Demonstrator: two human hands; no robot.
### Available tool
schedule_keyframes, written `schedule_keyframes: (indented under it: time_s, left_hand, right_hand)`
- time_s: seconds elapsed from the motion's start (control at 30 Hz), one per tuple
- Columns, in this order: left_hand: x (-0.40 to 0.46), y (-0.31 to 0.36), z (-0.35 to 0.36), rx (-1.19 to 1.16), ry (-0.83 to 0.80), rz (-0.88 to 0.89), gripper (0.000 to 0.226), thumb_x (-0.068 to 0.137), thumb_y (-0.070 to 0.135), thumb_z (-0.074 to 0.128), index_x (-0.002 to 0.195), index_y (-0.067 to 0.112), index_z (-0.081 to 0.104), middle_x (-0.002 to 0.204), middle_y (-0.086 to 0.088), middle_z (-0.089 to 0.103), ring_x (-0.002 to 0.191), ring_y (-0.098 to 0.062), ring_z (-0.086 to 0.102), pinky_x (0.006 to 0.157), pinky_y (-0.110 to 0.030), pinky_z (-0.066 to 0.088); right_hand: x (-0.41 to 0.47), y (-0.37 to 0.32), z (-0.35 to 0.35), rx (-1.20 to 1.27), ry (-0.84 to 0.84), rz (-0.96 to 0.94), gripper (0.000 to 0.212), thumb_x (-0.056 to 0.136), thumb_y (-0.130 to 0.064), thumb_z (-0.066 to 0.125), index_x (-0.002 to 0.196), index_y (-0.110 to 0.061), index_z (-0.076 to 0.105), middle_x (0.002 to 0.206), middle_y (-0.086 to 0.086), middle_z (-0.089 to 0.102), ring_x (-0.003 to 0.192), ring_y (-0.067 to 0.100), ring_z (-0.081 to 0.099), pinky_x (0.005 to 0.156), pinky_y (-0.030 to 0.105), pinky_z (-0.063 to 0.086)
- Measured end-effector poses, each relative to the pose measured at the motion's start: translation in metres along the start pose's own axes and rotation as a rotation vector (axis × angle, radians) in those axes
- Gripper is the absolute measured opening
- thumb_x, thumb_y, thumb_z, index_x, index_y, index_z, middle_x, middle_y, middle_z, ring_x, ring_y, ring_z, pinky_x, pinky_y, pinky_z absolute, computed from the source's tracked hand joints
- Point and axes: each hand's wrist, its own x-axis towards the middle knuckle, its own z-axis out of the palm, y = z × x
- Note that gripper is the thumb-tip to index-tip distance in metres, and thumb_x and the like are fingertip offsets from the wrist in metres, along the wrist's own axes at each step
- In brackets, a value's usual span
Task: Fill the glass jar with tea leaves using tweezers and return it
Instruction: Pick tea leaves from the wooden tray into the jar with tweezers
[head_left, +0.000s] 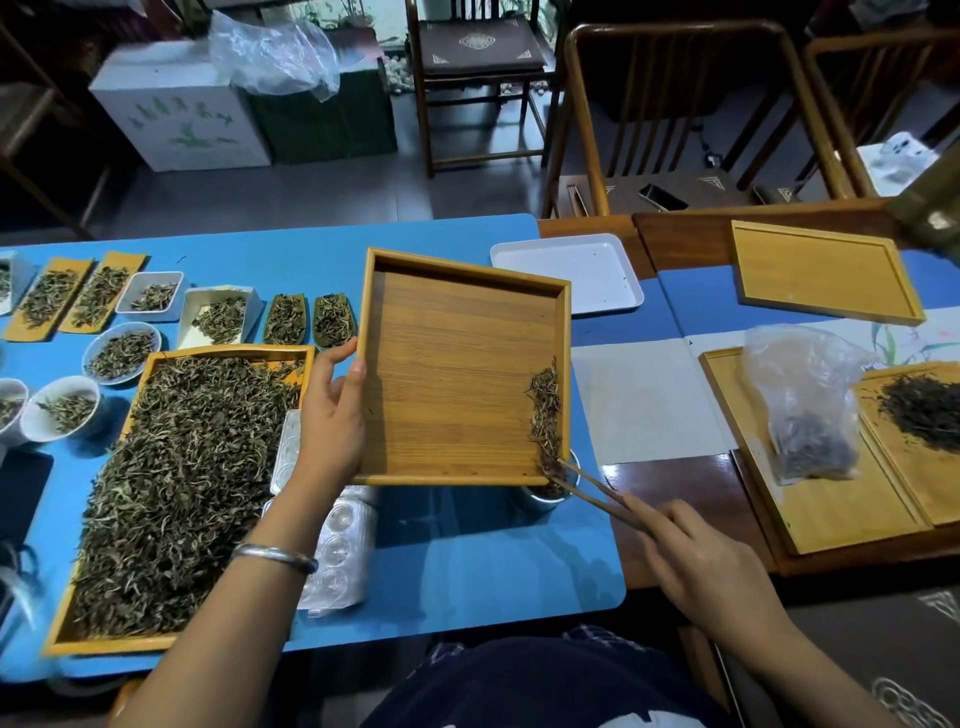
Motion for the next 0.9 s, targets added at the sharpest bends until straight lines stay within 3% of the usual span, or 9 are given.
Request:
schedule_keyframes:
  time_s: [0.17, 0.3, 0.4, 0.63, 0.83, 0.9]
  left_hand:
    - [-0.001, 0.003, 0.001, 0.009, 0.01, -0.004, 0.026, 0.103, 0.021, 0.043, 0.125, 0.008, 0.049, 0.089, 0.001, 0.066, 0.072, 0.003, 0.065, 0.064, -0.015, 0.051]
    - [-0.002, 0.006, 0.001, 0.024, 0.01, -0.019, 0.02, 0.103, 0.025, 0.044, 0.121, 0.019, 0.051, 0.086, 0.001, 0.066, 0.074, -0.015, 0.06, 0.065, -0.03, 0.048]
    - [-0.002, 0.006, 0.001, 0.028, 0.016, -0.026, 0.021, 0.103, 0.024, 0.044, 0.122, 0.019, 0.051, 0.087, 0.0, 0.067, 0.073, -0.011, 0.062, 0.067, -0.03, 0.049]
    - [-0.002, 0.005, 0.0, 0.044, 0.008, -0.012, 0.024, 0.103, 0.024, 0.044, 0.124, 0.015, 0.05, 0.091, 0.002, 0.068, 0.073, 0.0, 0.065, 0.063, -0.017, 0.052]
    - [-0.003, 0.008, 0.001, 0.03, 0.004, -0.022, 0.027, 0.103, 0.025, 0.043, 0.126, 0.013, 0.049, 0.089, -0.002, 0.067, 0.075, -0.014, 0.061, 0.066, -0.03, 0.05]
    - [-0.003, 0.008, 0.001, 0.03, 0.004, -0.02, 0.026, 0.103, 0.024, 0.043, 0.126, 0.012, 0.049, 0.091, -0.004, 0.067, 0.076, -0.012, 0.063, 0.068, -0.029, 0.05]
  right_hand:
    - [0.014, -0.008, -0.001, 0.042, 0.071, 0.032, 0.051, 0.072, -0.01, 0.078, 0.121, -0.012, 0.065, 0.079, 0.001, 0.061, 0.051, 0.023, 0.06, 0.033, 0.032, 0.045]
    - [0.04, -0.024, 0.004, 0.065, 0.118, 0.126, 0.043, 0.078, -0.011, 0.075, 0.119, -0.006, 0.065, 0.079, 0.008, 0.066, 0.048, 0.031, 0.06, 0.033, 0.037, 0.048]
    - [0.052, -0.032, 0.008, 0.071, 0.135, 0.146, 0.04, 0.078, -0.009, 0.075, 0.116, -0.001, 0.066, 0.073, 0.012, 0.065, 0.044, 0.033, 0.058, 0.031, 0.037, 0.046]
    - [0.032, -0.039, 0.01, 0.002, 0.075, 0.122, 0.041, 0.07, -0.012, 0.081, 0.109, -0.004, 0.07, 0.069, 0.008, 0.064, 0.036, 0.029, 0.054, 0.028, 0.031, 0.04]
    - [0.007, -0.042, 0.005, 0.065, -0.008, 0.134, 0.042, 0.067, -0.011, 0.082, 0.108, -0.005, 0.07, 0.066, 0.005, 0.061, 0.037, 0.024, 0.055, 0.028, 0.03, 0.04]
    - [0.007, -0.042, 0.002, 0.094, -0.015, 0.165, 0.041, 0.071, -0.01, 0.08, 0.111, -0.005, 0.069, 0.069, 0.006, 0.063, 0.041, 0.026, 0.057, 0.03, 0.033, 0.044]
